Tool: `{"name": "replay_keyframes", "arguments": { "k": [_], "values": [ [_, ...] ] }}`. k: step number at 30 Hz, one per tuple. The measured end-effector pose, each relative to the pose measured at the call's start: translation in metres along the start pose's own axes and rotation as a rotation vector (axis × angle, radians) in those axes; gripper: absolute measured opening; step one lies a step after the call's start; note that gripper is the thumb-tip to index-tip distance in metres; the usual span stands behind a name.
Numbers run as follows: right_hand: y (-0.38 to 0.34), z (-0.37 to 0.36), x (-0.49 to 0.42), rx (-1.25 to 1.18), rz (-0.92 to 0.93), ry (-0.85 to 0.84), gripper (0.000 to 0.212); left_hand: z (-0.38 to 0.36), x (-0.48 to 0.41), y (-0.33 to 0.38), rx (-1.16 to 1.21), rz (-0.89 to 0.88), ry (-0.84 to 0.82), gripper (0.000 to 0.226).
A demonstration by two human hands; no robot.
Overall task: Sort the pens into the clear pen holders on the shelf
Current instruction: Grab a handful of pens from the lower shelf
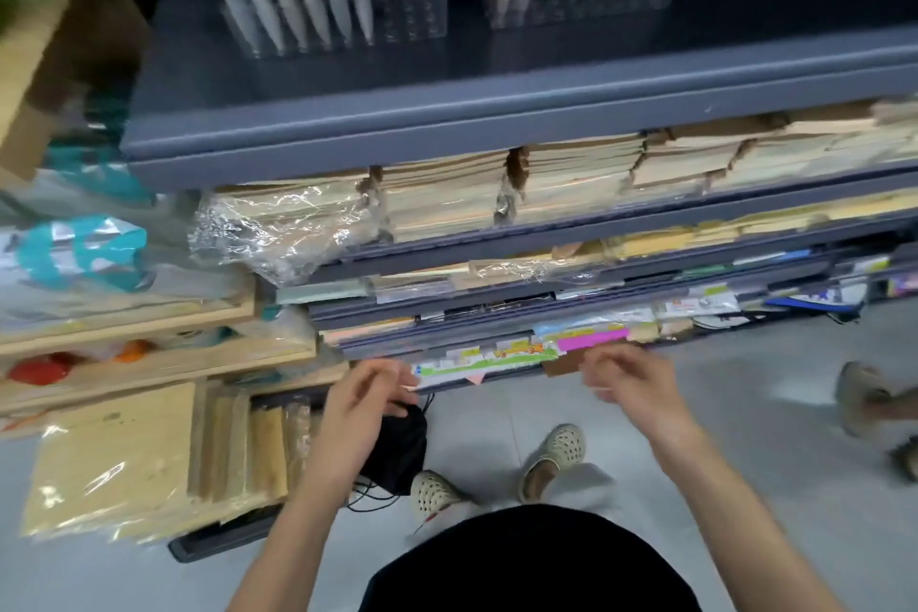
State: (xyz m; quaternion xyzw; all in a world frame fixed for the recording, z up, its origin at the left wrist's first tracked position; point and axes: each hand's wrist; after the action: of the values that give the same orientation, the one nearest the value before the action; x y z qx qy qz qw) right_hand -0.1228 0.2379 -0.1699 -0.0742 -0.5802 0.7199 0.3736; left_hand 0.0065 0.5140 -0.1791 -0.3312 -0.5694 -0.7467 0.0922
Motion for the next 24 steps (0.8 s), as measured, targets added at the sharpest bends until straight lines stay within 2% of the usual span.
{"name": "replay_keyframes", "arguments": {
  "k": [2, 5, 8, 11, 14, 18, 24],
  "values": [
    [0.062, 0.01, 0.015, 0.086, -0.173, -0.015, 0.014, -0.012, -0.015, -0.057, -0.077, 0.173, 0.004, 0.019],
    [0.13, 0.032, 0.038, 0.293, -0.319, -0.09, 0.013, -0.027, -0.022, -0.123, -0.212, 0.335, -0.044, 0.02],
    [0.17, 0.063, 0.06, 0.443, -0.36, -0.131, 0.014, -0.045, -0.017, -0.158, -0.414, 0.487, -0.116, 0.018],
    [0.2, 0.101, 0.074, 0.441, -0.381, -0.137, 0.016, -0.073, -0.01, -0.166, -0.572, 0.569, -0.166, 0.029],
    [0.224, 0.148, 0.08, 0.392, -0.444, -0.14, 0.015, -0.115, -0.002, -0.16, -0.529, 0.626, -0.142, 0.028],
    [0.248, 0.224, 0.079, 0.359, -0.395, -0.133, 0.013, -0.189, 0.008, -0.144, -0.388, 0.692, -0.053, 0.016],
    [0.273, 0.344, 0.072, 0.287, -0.386, -0.087, 0.015, -0.298, 0.02, -0.11, -0.319, 0.565, -0.061, 0.015]
  ]
}}
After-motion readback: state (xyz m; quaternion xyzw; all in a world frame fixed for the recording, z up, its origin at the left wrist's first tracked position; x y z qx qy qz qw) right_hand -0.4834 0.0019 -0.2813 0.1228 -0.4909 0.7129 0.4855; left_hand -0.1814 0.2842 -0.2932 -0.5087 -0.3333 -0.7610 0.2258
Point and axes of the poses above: each hand's wrist, its own x-axis away from the middle knuckle, its own z-axis out of the back of the hand, y = z × x, and after that the axes turned 13 degrees about z, right-handed
